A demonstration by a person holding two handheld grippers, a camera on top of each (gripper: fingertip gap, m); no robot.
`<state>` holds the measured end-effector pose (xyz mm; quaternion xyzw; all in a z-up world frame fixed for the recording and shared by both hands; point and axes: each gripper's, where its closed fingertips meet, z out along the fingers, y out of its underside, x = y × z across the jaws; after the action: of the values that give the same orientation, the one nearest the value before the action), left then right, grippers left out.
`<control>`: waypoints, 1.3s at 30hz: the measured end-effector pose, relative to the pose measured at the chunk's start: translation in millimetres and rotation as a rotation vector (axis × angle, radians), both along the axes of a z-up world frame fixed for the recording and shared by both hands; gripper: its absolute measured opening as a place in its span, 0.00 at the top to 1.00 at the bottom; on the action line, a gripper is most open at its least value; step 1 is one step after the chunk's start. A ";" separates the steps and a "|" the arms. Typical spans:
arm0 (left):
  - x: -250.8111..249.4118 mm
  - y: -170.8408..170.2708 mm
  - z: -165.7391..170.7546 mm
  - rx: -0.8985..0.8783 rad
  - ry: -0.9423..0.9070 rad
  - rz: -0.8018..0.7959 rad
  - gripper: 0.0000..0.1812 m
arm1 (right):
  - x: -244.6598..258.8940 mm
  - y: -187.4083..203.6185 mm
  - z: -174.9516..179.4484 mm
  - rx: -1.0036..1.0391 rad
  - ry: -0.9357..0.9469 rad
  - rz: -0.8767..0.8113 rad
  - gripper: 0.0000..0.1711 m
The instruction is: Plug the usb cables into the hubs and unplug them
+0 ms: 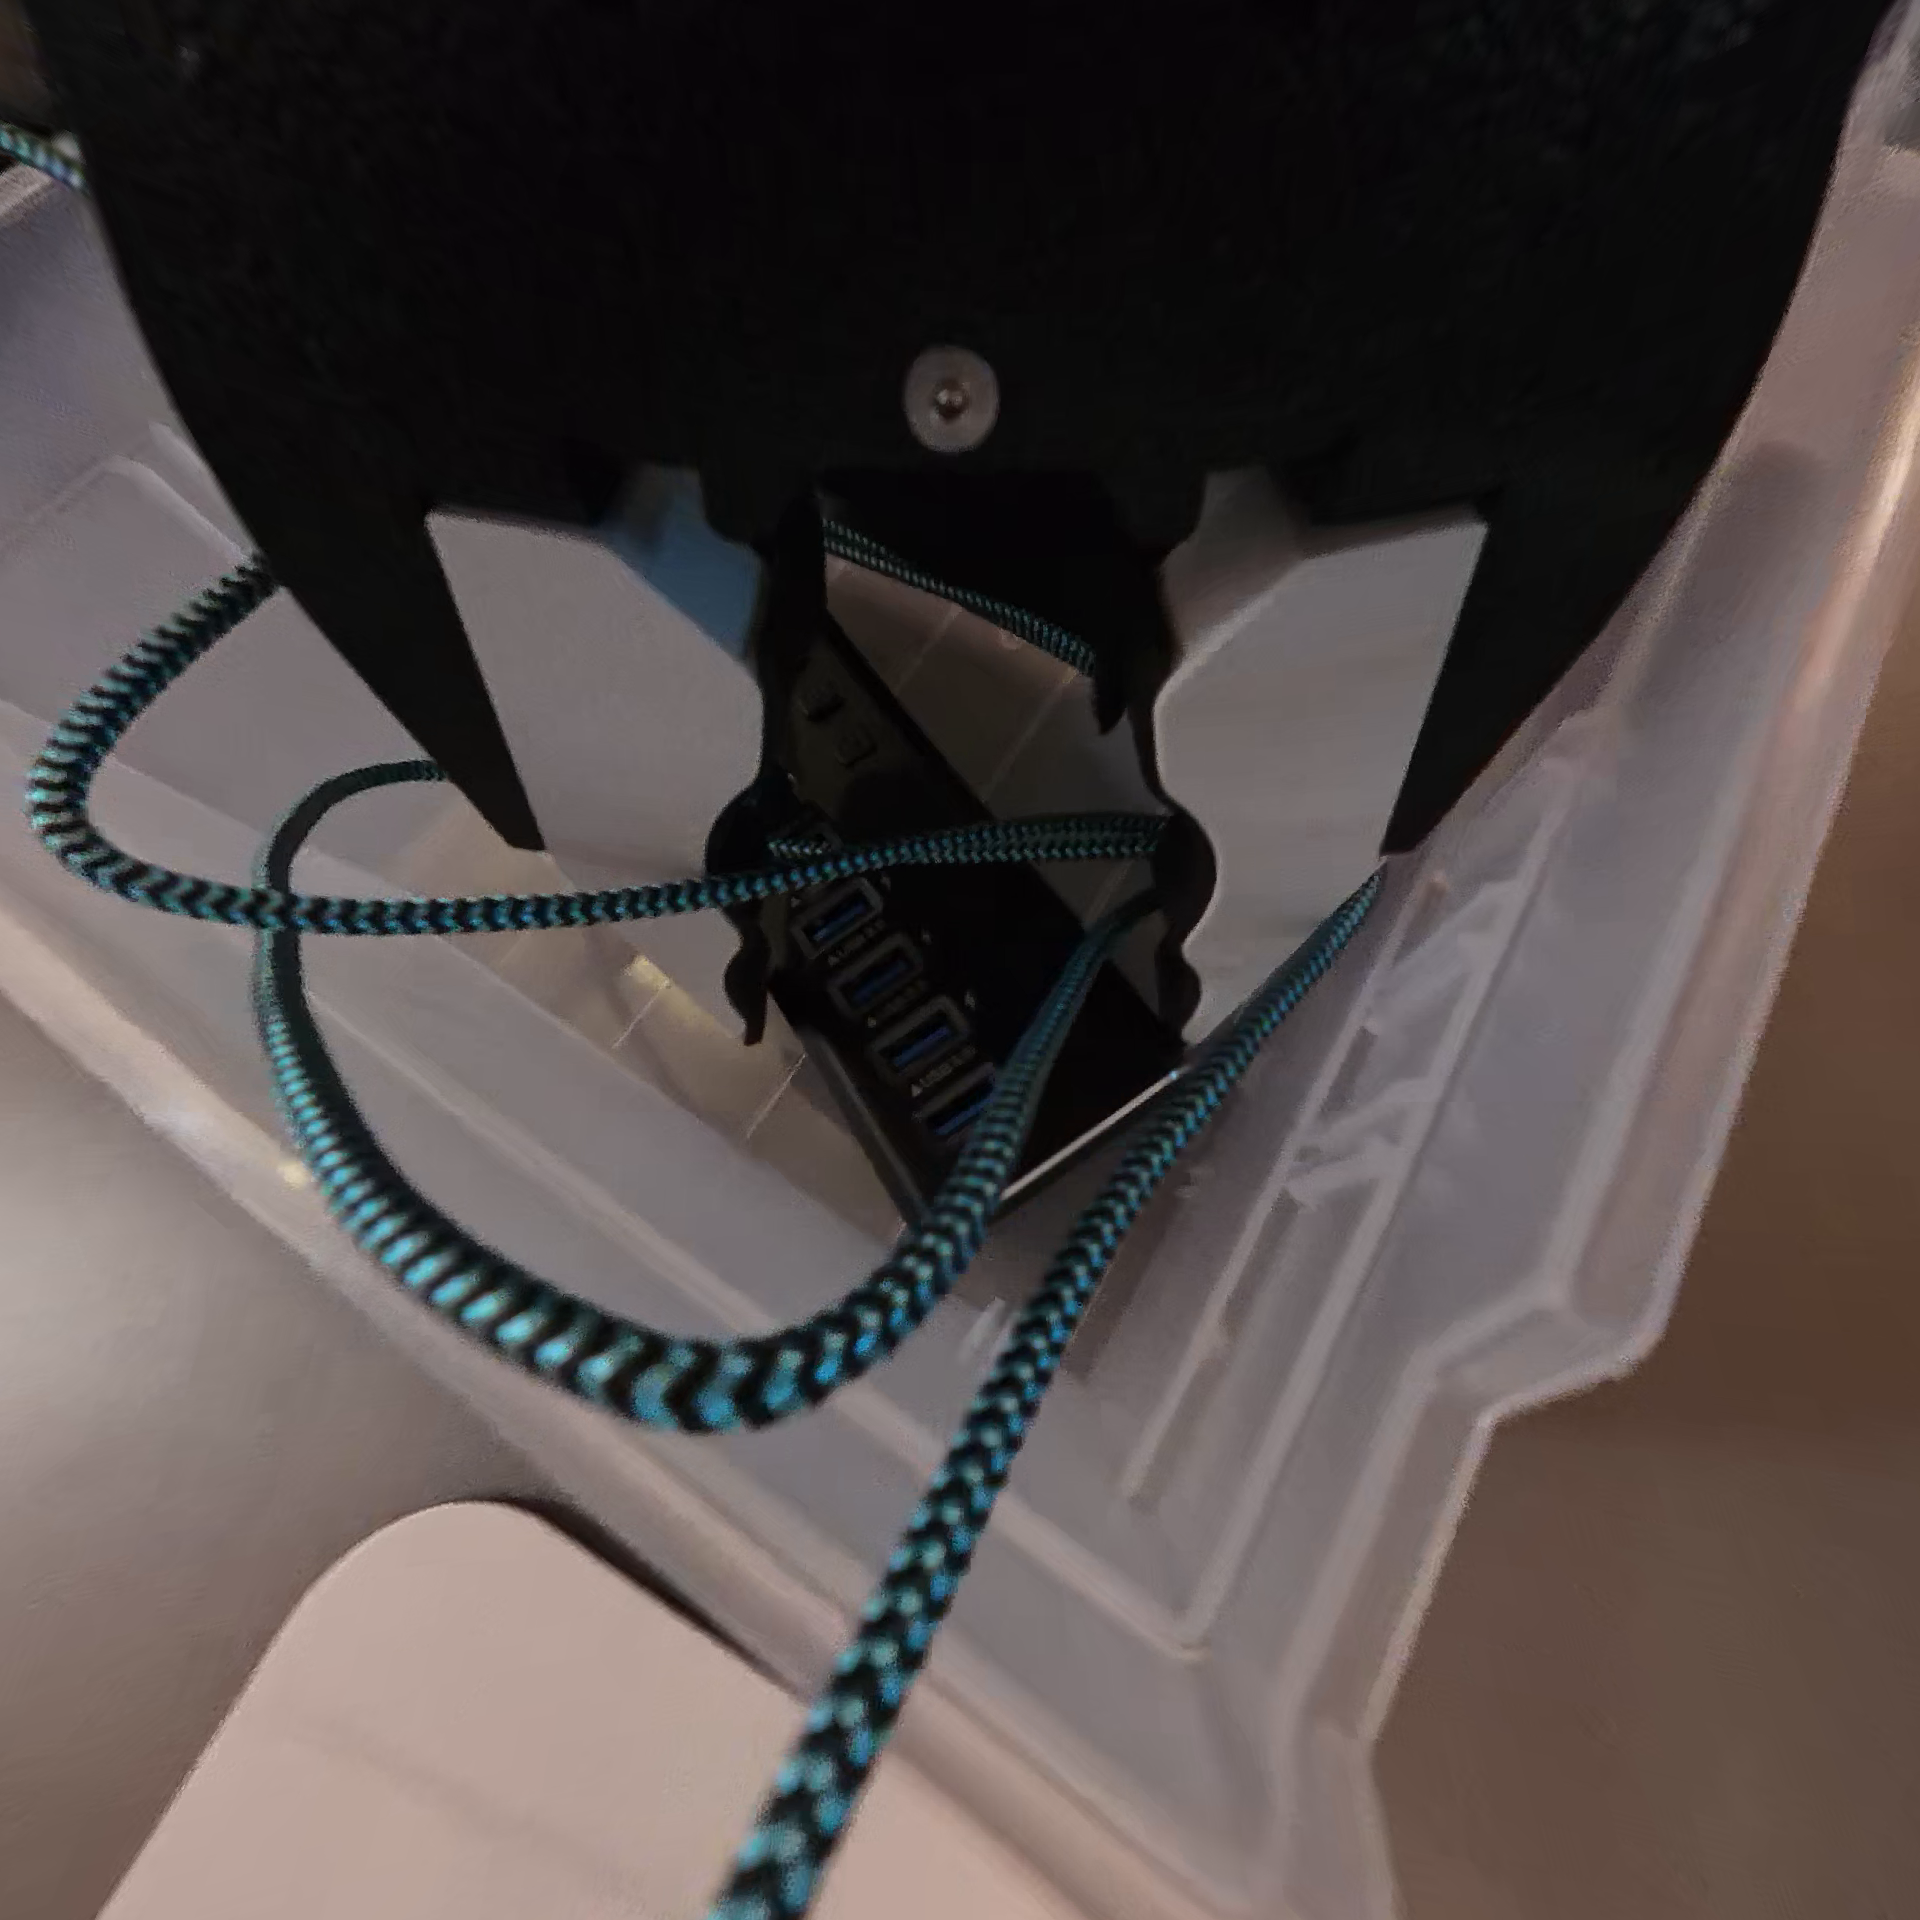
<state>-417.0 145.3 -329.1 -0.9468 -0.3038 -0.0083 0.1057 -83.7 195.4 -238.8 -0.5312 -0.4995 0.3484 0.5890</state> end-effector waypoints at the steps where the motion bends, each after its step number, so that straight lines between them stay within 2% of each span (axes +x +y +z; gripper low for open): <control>1: 1.8 1.6 0.3 0.012 0.002 -0.024 0.60 | 0.6 -0.4 0.7 -0.001 0.006 0.003 0.74; 6: 10.9 5.8 16.2 0.106 -0.015 -0.135 0.64 | 4.7 5.2 5.0 -0.050 0.051 -0.004 0.74; 13: 25.5 5.2 85.9 0.447 0.065 -0.283 0.68 | 4.1 5.9 4.3 -0.053 0.046 -0.008 0.74; 16: 40.2 -0.3 100.9 0.530 0.113 -0.372 0.69 | 3.5 4.1 4.0 -0.036 0.040 -0.008 0.74; 23: 82.2 -2.4 117.6 0.680 0.191 -0.658 0.69 | 3.1 3.3 3.0 -0.033 0.031 -0.005 0.74; 28: 128.2 -12.2 128.7 0.858 0.213 -0.969 0.71 | 3.3 4.6 2.4 -0.038 0.028 -0.008 0.74; 30: 138.3 -15.0 128.6 0.890 0.150 -0.998 0.69 | 2.6 4.1 1.8 -0.033 0.023 -0.008 0.74; 34: 147.4 -11.4 120.8 0.892 0.037 -0.995 0.72 | 1.7 2.3 1.1 -0.017 0.013 -0.006 0.75; 39: 154.8 -2.0 111.5 0.838 0.010 -1.007 0.72 | 2.1 2.7 1.2 -0.022 0.015 -0.006 0.75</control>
<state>-262.2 143.3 -217.6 -0.8520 0.2059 -0.1702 0.4503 -81.6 198.1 -237.6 -0.5365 -0.4895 0.3562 0.5879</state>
